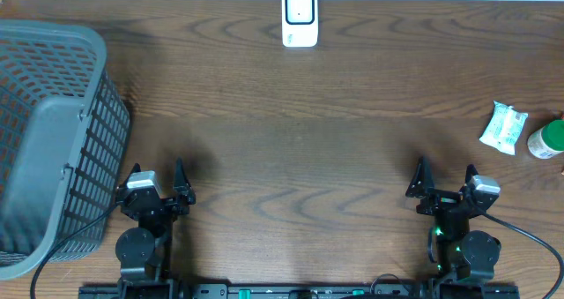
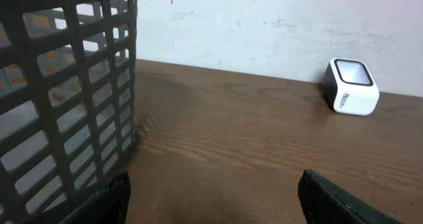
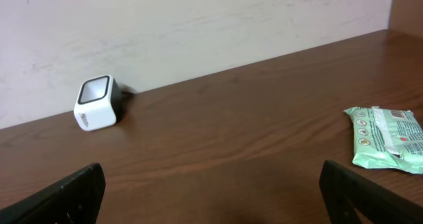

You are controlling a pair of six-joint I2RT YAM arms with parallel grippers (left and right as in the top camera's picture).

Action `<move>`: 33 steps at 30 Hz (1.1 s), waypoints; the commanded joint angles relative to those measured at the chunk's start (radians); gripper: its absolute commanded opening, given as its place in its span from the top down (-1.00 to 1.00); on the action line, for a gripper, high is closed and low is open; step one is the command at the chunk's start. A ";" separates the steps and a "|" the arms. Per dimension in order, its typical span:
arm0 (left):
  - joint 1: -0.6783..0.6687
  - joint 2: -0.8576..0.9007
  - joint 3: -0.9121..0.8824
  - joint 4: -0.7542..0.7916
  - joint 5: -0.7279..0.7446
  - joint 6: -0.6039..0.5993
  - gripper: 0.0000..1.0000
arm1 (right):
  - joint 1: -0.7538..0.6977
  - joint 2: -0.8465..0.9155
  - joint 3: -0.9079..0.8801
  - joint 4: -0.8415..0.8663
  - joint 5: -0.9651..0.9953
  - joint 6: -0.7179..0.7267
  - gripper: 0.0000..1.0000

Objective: Scan the item barcode

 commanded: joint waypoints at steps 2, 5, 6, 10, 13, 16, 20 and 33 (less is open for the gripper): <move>-0.004 -0.010 -0.022 -0.033 -0.008 0.021 -0.63 | 0.009 -0.006 -0.001 -0.005 0.005 0.012 -0.99; -0.016 -0.012 -0.022 -0.033 -0.008 0.021 -0.63 | 0.009 -0.006 -0.001 -0.005 0.006 0.012 -0.99; -0.018 -0.012 -0.022 -0.033 -0.008 0.021 -0.63 | 0.009 -0.006 -0.001 -0.005 0.005 0.012 -0.99; -0.018 -0.010 -0.022 -0.033 -0.008 0.021 -0.63 | 0.009 -0.006 -0.001 -0.005 0.006 0.012 -0.99; -0.018 -0.010 -0.022 -0.033 -0.008 0.021 -0.63 | 0.009 -0.006 -0.001 -0.005 0.006 0.012 -0.98; -0.018 -0.010 -0.022 -0.033 -0.008 0.021 -0.63 | 0.009 -0.006 -0.001 -0.005 0.006 0.012 -0.98; -0.018 -0.010 -0.022 -0.033 -0.008 0.021 -0.63 | 0.009 -0.006 -0.001 -0.005 0.005 0.012 -0.98; -0.018 -0.010 -0.022 -0.033 -0.008 0.021 -0.63 | 0.009 -0.006 -0.001 -0.005 0.006 0.012 -0.99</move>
